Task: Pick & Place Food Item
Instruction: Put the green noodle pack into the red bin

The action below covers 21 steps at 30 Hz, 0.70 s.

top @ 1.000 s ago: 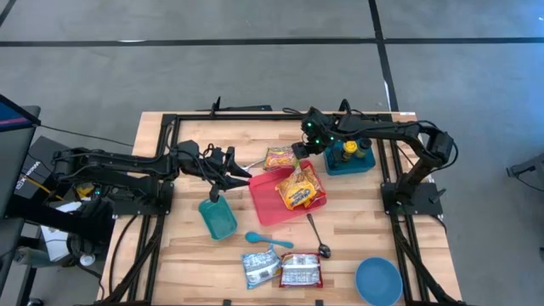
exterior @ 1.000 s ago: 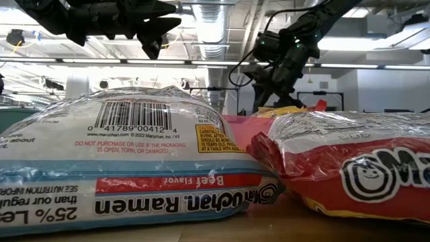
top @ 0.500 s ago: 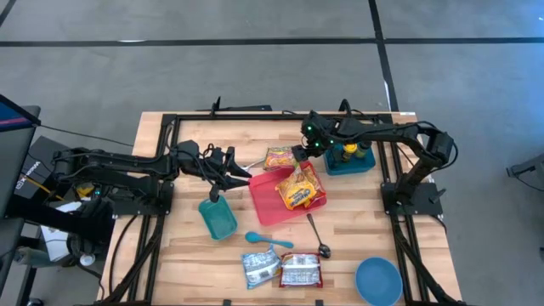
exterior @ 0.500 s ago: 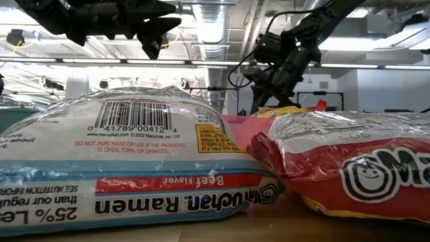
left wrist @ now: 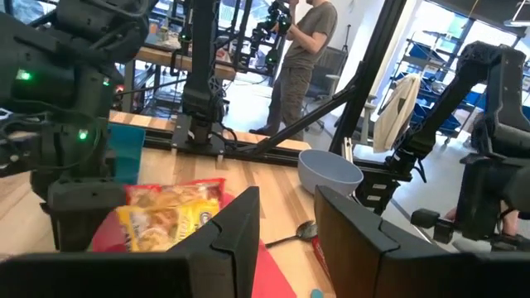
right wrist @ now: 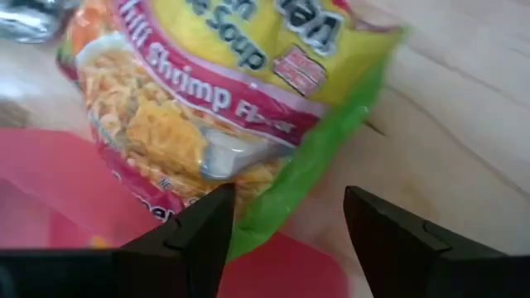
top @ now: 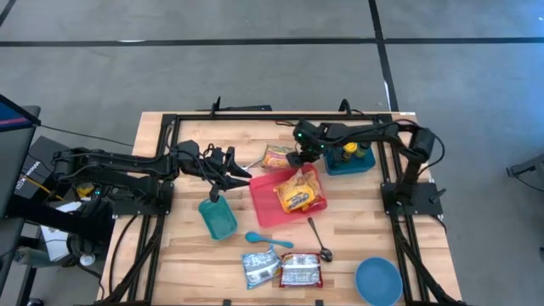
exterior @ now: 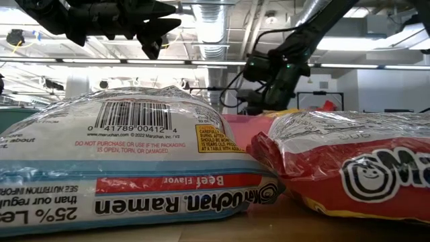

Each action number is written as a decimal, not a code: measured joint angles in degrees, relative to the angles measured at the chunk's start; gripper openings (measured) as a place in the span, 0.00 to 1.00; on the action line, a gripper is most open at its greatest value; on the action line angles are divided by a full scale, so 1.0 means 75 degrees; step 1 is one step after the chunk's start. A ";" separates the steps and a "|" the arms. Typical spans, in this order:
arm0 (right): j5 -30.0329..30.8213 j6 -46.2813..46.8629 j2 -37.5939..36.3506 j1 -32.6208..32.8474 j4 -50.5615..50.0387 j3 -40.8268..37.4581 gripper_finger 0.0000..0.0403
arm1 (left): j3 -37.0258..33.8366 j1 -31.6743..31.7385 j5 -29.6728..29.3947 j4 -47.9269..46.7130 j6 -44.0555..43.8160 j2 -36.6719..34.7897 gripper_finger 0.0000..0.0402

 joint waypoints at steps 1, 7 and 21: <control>-0.0046 -0.0016 0.0075 0.0003 -0.0012 0.0080 0.55 | 0.0000 0.0000 0.0000 -0.0002 0.0001 0.0000 0.28; -0.0149 -0.0176 0.0214 -0.0006 -0.0279 0.0324 0.55 | 0.0000 0.0000 0.0000 -0.0023 0.0000 0.0000 0.28; -0.0018 -0.0271 0.0219 -0.0003 -0.0218 0.0531 0.53 | 0.0000 0.0000 0.0000 -0.0025 0.0002 0.0000 0.28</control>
